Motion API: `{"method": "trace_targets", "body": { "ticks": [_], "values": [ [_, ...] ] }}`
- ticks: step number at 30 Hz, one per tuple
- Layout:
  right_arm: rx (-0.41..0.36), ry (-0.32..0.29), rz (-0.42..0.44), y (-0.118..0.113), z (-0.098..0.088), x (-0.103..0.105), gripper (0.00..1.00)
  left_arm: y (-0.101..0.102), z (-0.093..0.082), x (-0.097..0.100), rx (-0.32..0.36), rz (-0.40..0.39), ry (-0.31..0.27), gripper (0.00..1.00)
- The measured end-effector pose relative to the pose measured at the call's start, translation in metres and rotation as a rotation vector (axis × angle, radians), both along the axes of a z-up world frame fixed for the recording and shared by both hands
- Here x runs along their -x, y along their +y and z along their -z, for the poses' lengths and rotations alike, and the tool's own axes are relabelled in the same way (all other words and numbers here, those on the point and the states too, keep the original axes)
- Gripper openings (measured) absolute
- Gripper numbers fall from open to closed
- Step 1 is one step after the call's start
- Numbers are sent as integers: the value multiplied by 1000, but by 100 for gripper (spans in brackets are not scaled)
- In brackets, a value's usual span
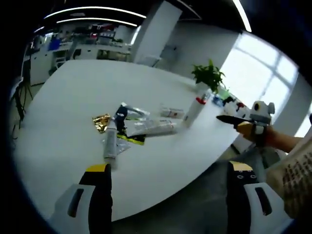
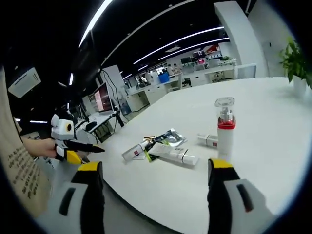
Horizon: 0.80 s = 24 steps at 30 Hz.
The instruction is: Arrange the skincare products in the storage area until every visible bottle or jar stands upright without overlapping.
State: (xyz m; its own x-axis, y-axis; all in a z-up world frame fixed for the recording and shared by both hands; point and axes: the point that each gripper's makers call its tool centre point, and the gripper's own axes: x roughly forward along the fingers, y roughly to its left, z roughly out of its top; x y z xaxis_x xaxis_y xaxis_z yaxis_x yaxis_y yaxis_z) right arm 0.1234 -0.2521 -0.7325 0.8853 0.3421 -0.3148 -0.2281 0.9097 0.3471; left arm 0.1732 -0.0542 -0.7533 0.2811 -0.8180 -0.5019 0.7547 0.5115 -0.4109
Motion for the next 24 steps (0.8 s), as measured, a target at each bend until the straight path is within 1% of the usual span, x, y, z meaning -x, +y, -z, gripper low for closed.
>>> {"method": "trace_targets", "body": {
  "ticks": [4, 7, 8, 10, 12, 16, 19, 21, 24],
  "values": [
    [3, -14, 21, 8, -4, 3, 94, 7, -1, 3, -11, 5, -10, 97],
    [2, -16, 33, 12, -5, 5, 95, 14, 0, 3, 11, -25, -3, 97],
    [-1, -20, 39, 13, -5, 6, 95, 16, 1, 3, 16, -39, 10, 97],
    [-10, -16, 45, 15, -3, 7, 96, 18, 1, 2, 22, -40, 3, 97],
    [4, -4, 45, 16, -1, 7, 97, 16, -2, 0, 30, -48, -15, 97],
    [17, 0, 49, 14, 1, 7, 97, 17, 0, 0, 27, -46, -20, 96],
    [45, 12, 37, 15, 5, 9, 96, 19, 2, 3, 6, -31, -53, 95],
    [47, 22, 28, 18, 6, 9, 97, 18, 2, 3, 8, -26, -59, 95],
    [88, 35, 2, 22, 11, 10, 97, 18, 2, 3, 9, -25, -57, 95]
  ]
}}
